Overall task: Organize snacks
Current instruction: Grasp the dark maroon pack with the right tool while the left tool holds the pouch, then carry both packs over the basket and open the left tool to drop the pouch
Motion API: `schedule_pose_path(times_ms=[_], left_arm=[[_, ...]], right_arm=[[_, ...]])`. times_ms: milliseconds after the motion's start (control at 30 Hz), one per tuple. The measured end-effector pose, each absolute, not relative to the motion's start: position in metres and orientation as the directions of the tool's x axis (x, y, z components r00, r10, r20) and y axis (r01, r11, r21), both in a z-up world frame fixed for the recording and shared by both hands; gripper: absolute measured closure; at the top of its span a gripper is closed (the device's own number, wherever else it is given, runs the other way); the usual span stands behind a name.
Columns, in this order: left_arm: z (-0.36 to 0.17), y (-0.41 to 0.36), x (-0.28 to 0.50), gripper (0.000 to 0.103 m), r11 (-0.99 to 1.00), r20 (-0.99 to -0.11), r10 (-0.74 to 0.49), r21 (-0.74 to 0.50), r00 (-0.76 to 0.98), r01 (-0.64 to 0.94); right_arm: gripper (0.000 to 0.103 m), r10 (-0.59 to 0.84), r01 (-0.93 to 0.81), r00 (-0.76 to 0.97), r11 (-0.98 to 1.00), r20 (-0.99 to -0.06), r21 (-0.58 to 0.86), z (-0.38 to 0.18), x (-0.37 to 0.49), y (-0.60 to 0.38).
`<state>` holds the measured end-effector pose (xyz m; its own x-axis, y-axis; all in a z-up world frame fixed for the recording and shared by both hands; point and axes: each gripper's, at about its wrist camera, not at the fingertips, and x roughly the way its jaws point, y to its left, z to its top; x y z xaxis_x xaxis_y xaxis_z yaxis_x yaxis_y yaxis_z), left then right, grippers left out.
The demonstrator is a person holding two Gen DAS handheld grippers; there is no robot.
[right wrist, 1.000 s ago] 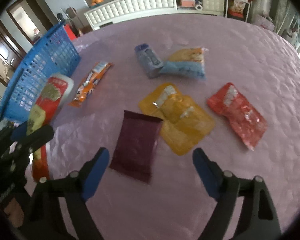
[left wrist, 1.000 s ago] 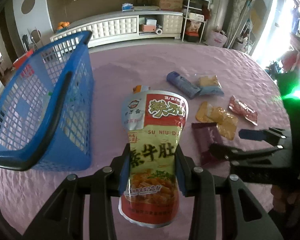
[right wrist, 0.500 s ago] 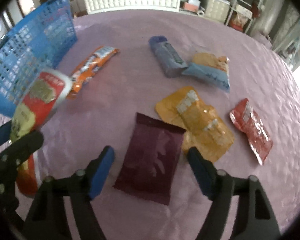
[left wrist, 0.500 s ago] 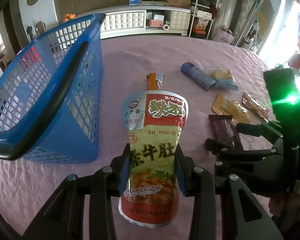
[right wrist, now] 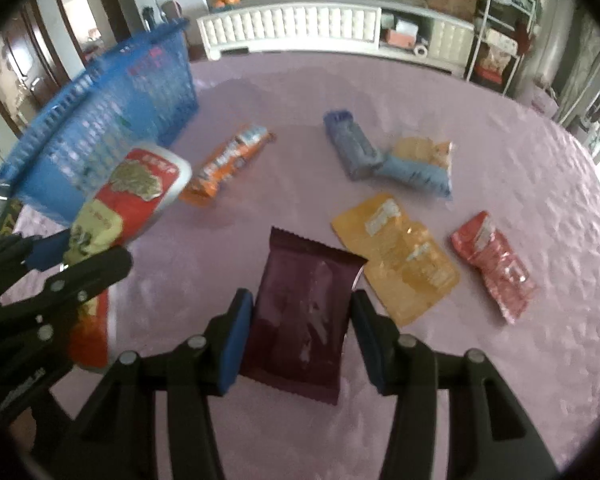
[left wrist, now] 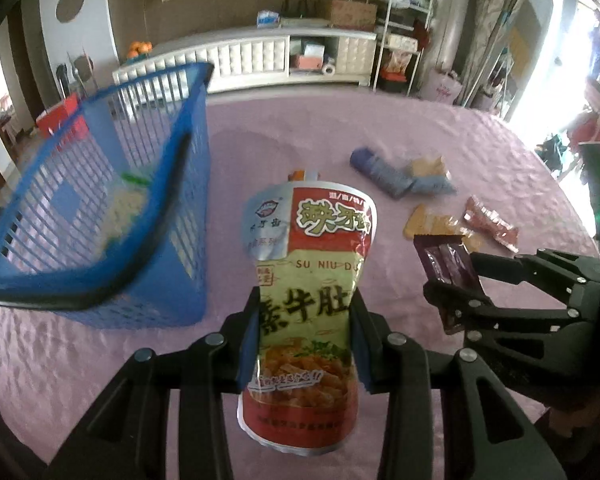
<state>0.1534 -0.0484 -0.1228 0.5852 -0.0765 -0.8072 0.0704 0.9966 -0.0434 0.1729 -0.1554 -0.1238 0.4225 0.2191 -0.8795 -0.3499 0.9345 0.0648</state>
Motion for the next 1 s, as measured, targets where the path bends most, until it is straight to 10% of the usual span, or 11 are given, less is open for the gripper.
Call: schedule_pose_path(times_ms=[1000], left_arm=[[0.031, 0.066, 0.120, 0.066, 0.998, -0.666, -0.060, -0.041, 0.743, 0.044]], right_arm=[[0.048, 0.448, -0.549, 0.625, 0.835, -0.639, 0.049, 0.051, 0.147, -0.077]])
